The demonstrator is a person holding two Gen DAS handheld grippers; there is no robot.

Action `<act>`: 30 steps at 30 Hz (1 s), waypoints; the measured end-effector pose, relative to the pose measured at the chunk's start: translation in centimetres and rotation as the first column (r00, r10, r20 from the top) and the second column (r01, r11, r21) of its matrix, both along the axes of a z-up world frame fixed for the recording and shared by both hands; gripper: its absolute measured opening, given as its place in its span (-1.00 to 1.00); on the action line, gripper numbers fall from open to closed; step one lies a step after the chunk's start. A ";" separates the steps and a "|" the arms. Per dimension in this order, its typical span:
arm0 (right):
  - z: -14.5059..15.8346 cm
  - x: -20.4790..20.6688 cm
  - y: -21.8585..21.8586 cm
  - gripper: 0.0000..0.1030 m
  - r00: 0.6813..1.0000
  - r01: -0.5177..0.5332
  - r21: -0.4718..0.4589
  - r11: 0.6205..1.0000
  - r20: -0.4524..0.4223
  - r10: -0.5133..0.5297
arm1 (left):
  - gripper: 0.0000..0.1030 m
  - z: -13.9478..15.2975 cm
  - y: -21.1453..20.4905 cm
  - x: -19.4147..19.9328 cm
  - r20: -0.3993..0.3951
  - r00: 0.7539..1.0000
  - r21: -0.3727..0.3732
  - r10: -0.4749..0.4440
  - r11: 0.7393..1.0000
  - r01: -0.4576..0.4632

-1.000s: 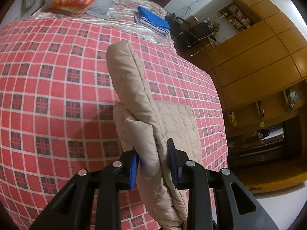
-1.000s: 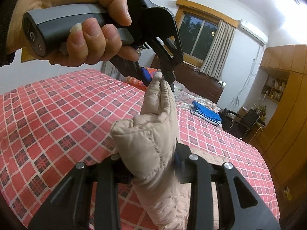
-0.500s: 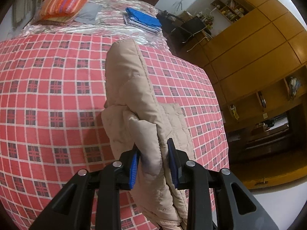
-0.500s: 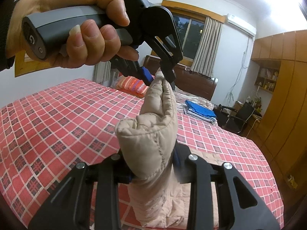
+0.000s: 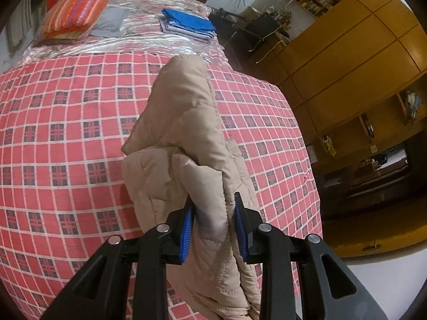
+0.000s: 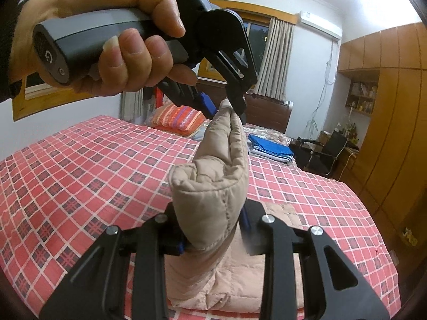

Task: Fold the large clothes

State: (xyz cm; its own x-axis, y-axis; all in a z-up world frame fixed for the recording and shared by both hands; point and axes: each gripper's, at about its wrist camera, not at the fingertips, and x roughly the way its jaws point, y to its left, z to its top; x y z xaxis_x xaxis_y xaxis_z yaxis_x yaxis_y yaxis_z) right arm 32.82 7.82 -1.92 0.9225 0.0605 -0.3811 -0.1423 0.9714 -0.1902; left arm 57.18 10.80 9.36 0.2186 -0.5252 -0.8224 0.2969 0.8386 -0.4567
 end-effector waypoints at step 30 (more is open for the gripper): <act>-5.0 0.3 -11.8 -0.44 0.988 0.096 0.240 0.966 -0.141 -0.064 | -0.45 -6.8 -15.2 0.2 -0.030 0.995 0.186 -0.094 0.978 0.098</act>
